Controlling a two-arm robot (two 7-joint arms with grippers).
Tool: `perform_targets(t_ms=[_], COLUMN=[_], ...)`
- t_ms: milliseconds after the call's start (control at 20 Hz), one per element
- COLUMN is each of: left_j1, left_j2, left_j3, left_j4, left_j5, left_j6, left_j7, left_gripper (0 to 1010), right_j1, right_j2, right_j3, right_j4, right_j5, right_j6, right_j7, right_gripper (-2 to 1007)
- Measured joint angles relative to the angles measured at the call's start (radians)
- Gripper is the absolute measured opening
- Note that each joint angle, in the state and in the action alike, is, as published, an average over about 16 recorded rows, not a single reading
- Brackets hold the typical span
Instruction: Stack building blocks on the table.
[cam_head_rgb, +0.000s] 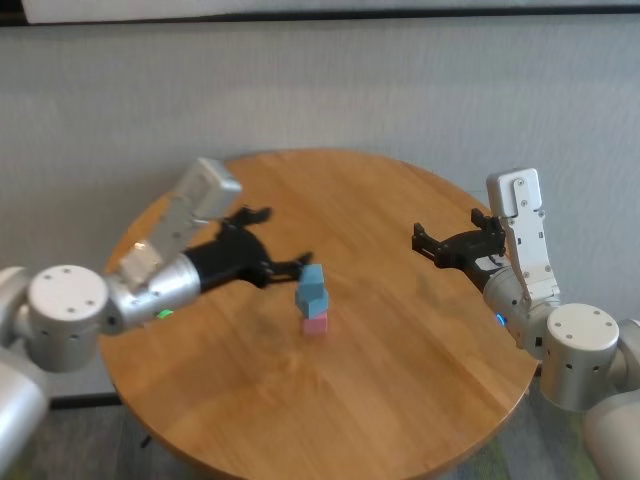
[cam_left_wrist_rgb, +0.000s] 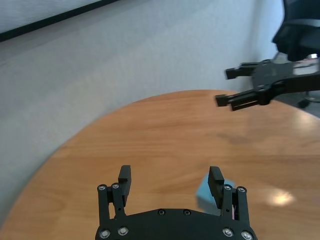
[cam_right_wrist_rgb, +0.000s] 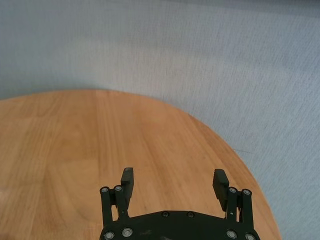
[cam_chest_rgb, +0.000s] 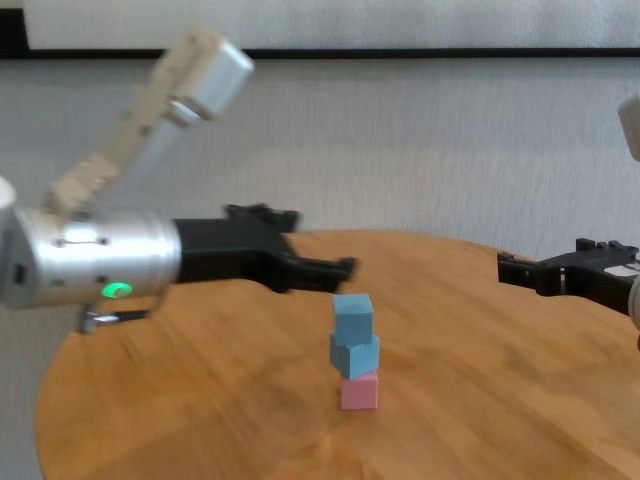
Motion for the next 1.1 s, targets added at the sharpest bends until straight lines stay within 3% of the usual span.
perform_targets(t_ms=[600, 1100], left_j1=[0.028, 0.035], left_j2=[0.074, 0.085], left_j3=[-0.11, -0.13], left_j4=[0.009, 0.018], left_j5=[-0.007, -0.005], left_j6=[-0.01, -0.011], left_j7=[0.054, 0.059], left_gripper=[1000, 1000], right_j1=[0.0, 0.0], right_j2=[0.0, 0.0], right_j3=[0.0, 0.0], right_j4=[0.0, 0.0], right_j5=[0.0, 0.0], right_j6=[0.0, 0.0], right_j7=[0.0, 0.0], right_gripper=[1001, 1001])
